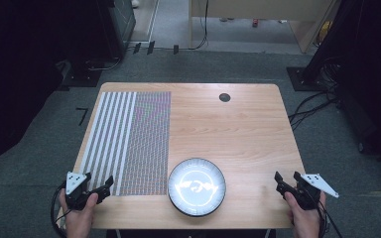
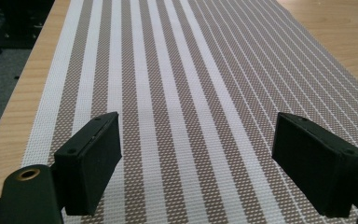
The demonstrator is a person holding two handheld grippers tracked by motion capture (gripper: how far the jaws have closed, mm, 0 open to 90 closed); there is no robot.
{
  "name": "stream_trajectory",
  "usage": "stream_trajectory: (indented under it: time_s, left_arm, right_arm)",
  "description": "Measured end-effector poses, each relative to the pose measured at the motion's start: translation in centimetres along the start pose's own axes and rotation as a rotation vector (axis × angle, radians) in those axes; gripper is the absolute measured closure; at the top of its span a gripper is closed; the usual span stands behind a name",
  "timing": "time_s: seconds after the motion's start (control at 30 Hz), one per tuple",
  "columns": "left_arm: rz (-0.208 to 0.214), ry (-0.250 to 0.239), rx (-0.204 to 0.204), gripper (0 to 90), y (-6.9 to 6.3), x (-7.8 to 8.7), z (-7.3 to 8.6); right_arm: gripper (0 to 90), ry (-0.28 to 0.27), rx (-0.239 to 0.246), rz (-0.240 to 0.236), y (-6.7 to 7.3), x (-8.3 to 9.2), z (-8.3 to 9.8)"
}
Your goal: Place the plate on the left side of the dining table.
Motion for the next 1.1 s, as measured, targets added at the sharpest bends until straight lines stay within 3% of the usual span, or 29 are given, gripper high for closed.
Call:
stream_trajectory:
  time_s: [0.13,0.17,0.27,0.5,0.87,1.1]
  left_arm:
    - [0.015,-0.003,-0.001,15.7,-0.4,0.0,-0.3]
    - [0.042,-0.003,0.010,15.7,-0.7,0.0,-0.6]
    - [0.037,-0.009,-0.002,15.7,-1.0,0.1,-0.8]
    - [0.061,-0.035,-0.009,15.7,-2.4,0.5,-1.6]
    - [0.115,-0.040,-0.052,15.7,-5.7,0.4,-2.8]
    - [0.136,-0.040,-0.076,15.7,-7.1,0.3,-3.1]
  right_arm:
    - [28.8,-0.019,0.013,0.018,1.2,0.4,-0.6]
    - [28.9,-0.005,0.011,0.028,1.7,0.5,-0.9]
    - [28.9,0.000,0.015,0.003,2.2,0.6,-1.2]
    - [28.9,-0.015,0.019,0.017,3.3,0.8,-1.5]
    - [27.9,-0.059,0.043,-0.054,5.8,1.7,-2.7]
    - [28.1,-0.062,0.063,-0.063,7.3,1.7,-3.1]
Point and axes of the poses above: each handheld gripper's, and its own axes: x roughly backward along the jaws, z roughly out of its underside, y roughly to its left, the point moved 3 cm from there along -x, roughly forward along the jaws, and after that the axes turned 2 degrees about y, right-handed, at the moved point
